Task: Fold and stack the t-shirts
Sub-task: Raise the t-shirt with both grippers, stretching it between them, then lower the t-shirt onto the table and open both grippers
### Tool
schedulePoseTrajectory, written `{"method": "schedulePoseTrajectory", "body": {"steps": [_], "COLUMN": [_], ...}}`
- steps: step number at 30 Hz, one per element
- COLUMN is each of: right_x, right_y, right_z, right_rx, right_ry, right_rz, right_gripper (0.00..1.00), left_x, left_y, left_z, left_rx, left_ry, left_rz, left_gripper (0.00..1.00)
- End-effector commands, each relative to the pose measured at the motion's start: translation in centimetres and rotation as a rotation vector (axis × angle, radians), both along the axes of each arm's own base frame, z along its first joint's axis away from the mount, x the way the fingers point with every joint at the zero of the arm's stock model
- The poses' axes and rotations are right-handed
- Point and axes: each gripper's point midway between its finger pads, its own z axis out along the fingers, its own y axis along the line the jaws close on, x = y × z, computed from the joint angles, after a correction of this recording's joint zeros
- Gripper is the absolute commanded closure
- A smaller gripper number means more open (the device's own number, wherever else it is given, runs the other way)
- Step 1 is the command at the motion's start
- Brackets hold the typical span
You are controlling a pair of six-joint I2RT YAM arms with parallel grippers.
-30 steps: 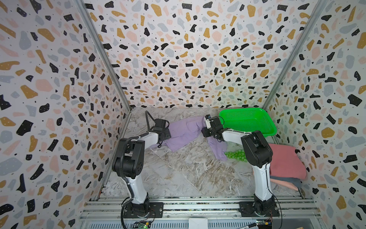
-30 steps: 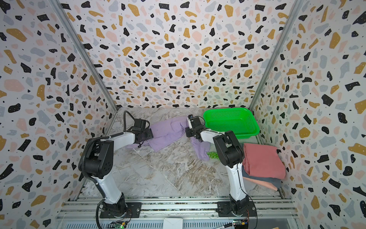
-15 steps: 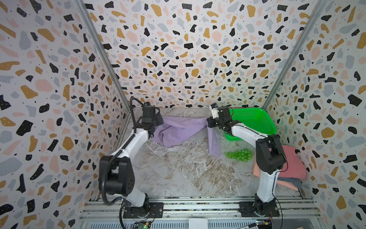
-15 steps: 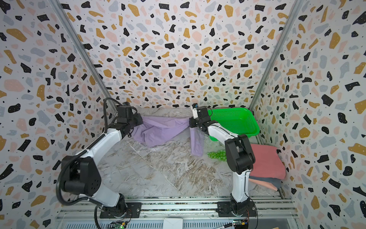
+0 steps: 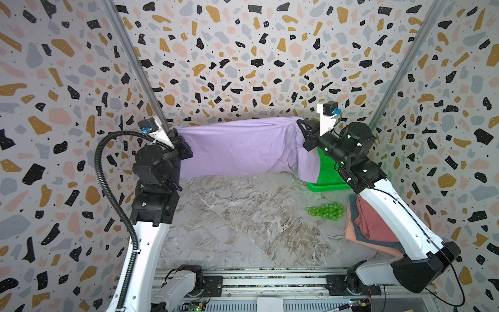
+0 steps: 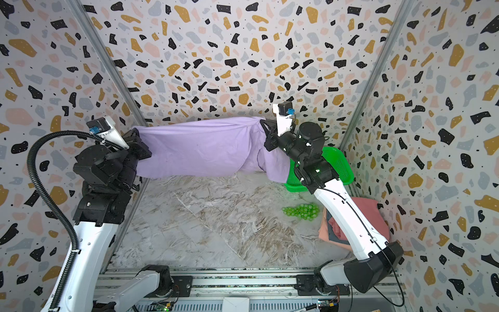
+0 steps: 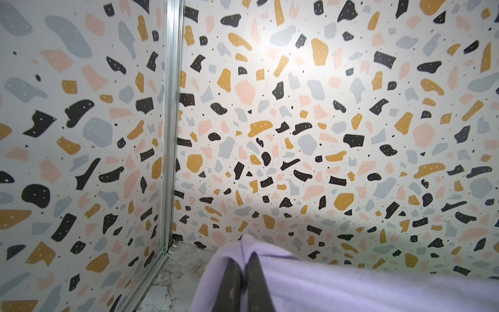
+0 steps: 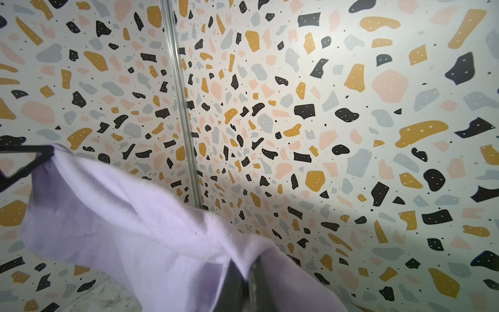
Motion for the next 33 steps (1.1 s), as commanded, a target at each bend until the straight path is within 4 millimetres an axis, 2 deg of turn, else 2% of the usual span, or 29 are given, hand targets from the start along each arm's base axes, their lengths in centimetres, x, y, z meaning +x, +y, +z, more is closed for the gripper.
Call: {"method": "schedulePoseTrajectory", "body": {"steps": [1, 3, 5, 8, 10, 12, 13, 14, 15, 16, 18, 20, 22, 25, 28, 30, 33], "right_x": [-1.1, -0.1, 1.2, 4.3, 7.9, 12.0, 14.2, 16.2, 18.3, 19.9, 21.2, 20.8, 19.4, 16.0, 12.0, 9.4, 6.7], "right_y": [-0.3, 0.5, 1.7, 4.2, 5.7, 6.8, 7.4, 7.8, 8.1, 8.2, 8.3, 8.2, 7.8, 6.8, 5.8, 5.1, 4.2], "right_z": [1.8, -0.3, -3.2, -9.3, -13.9, -17.8, -19.3, -20.9, -22.7, -23.4, -23.7, -23.2, -23.3, -24.4, -26.9, -28.8, -32.3], "right_rx": [-0.015, -0.025, -0.033, -0.065, -0.091, -0.101, -0.098, -0.103, -0.118, -0.129, -0.137, -0.140, -0.150, -0.137, -0.110, -0.105, -0.121], "right_ry": [-0.033, 0.015, 0.079, 0.192, 0.259, 0.333, 0.376, 0.417, 0.463, 0.491, 0.507, 0.502, 0.501, 0.581, 0.723, 0.808, 0.907], "right_rz": [0.005, 0.019, 0.045, 0.096, 0.104, 0.129, 0.151, 0.150, 0.138, 0.120, 0.101, 0.080, 0.054, 0.026, 0.025, 0.015, -0.004], "right_gripper": [1.00, 1.00, 1.00, 1.00, 1.00, 1.00, 0.94, 0.71, 0.48, 0.41, 0.34, 0.30, 0.28, 0.28, 0.29, 0.30, 0.30], "left_x": [-0.2, 1.5, 3.9, 8.7, 12.2, 15.4, 16.9, 18.4, 19.7, 20.8, 21.9, 21.9, 21.1, 18.8, 15.6, 13.0, 9.6], "left_y": [0.8, 0.5, 0.2, -0.2, -0.7, -1.0, -0.9, -0.7, -0.4, 0.0, 0.6, 0.8, 0.4, -1.7, -5.9, -9.6, -14.5], "left_z": [2.2, 0.6, -2.1, -8.5, -13.0, -16.3, -17.6, -19.3, -21.0, -22.3, -24.0, -24.5, -25.0, -26.6, -28.4, -29.9, -32.5], "left_rx": [0.005, -0.008, -0.018, -0.054, -0.101, -0.140, -0.158, -0.171, -0.184, -0.187, -0.186, -0.174, -0.165, -0.172, -0.165, -0.136, -0.095], "left_ry": [-0.067, -0.025, 0.048, 0.236, 0.352, 0.416, 0.439, 0.477, 0.528, 0.576, 0.638, 0.653, 0.673, 0.723, 0.769, 0.818, 0.904], "left_rz": [0.033, 0.019, 0.009, -0.002, -0.043, -0.070, -0.080, -0.078, -0.073, -0.060, -0.040, -0.033, -0.054, -0.145, -0.275, -0.374, -0.514], "left_gripper": [1.00, 1.00, 1.00, 1.00, 1.00, 0.99, 0.80, 0.59, 0.47, 0.36, 0.31, 0.28, 0.25, 0.27, 0.29, 0.30, 0.32]}}
